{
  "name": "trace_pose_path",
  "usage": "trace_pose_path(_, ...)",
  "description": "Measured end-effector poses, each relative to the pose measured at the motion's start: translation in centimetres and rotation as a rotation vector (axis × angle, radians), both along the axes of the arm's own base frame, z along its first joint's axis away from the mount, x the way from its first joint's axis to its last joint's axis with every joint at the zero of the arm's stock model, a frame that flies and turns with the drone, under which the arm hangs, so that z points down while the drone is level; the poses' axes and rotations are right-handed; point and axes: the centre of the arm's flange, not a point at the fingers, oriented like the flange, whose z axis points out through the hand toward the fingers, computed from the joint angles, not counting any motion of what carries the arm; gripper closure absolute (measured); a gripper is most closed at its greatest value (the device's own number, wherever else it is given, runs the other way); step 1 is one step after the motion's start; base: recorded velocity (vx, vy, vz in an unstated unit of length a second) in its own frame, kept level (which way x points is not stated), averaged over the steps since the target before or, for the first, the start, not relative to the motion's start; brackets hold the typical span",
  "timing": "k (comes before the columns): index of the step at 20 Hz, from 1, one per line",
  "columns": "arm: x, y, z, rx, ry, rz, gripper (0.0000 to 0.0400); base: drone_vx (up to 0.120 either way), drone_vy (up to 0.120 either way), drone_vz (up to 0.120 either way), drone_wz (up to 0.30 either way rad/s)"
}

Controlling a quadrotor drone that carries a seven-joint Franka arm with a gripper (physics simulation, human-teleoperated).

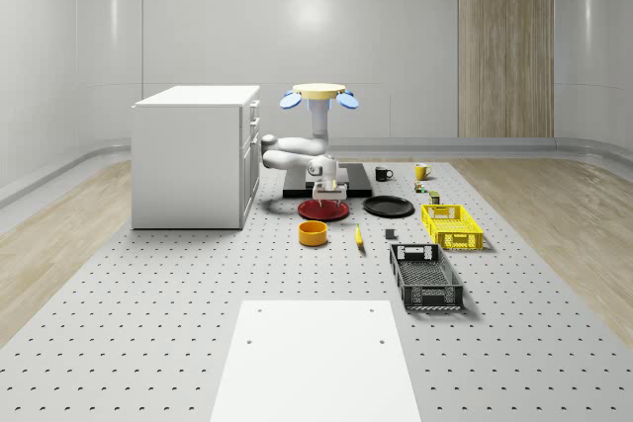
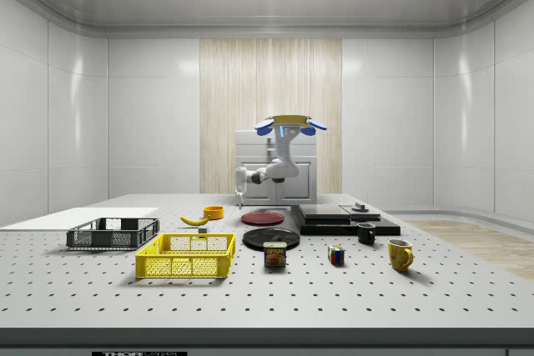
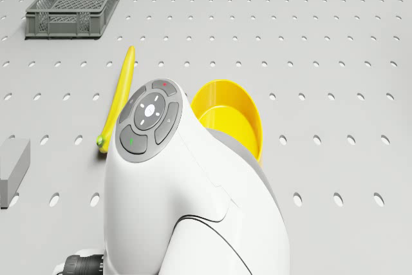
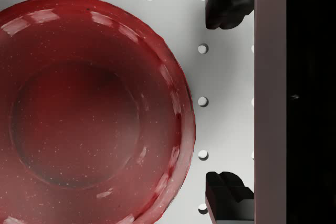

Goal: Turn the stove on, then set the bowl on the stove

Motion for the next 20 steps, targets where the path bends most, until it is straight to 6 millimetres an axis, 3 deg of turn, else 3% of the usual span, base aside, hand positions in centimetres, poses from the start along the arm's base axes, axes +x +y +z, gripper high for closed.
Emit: trace_pose_path(20,0.0,0.0,0.0,0.0,0.0,0.0,0.0,0.12,0.0,0.0,0.0)
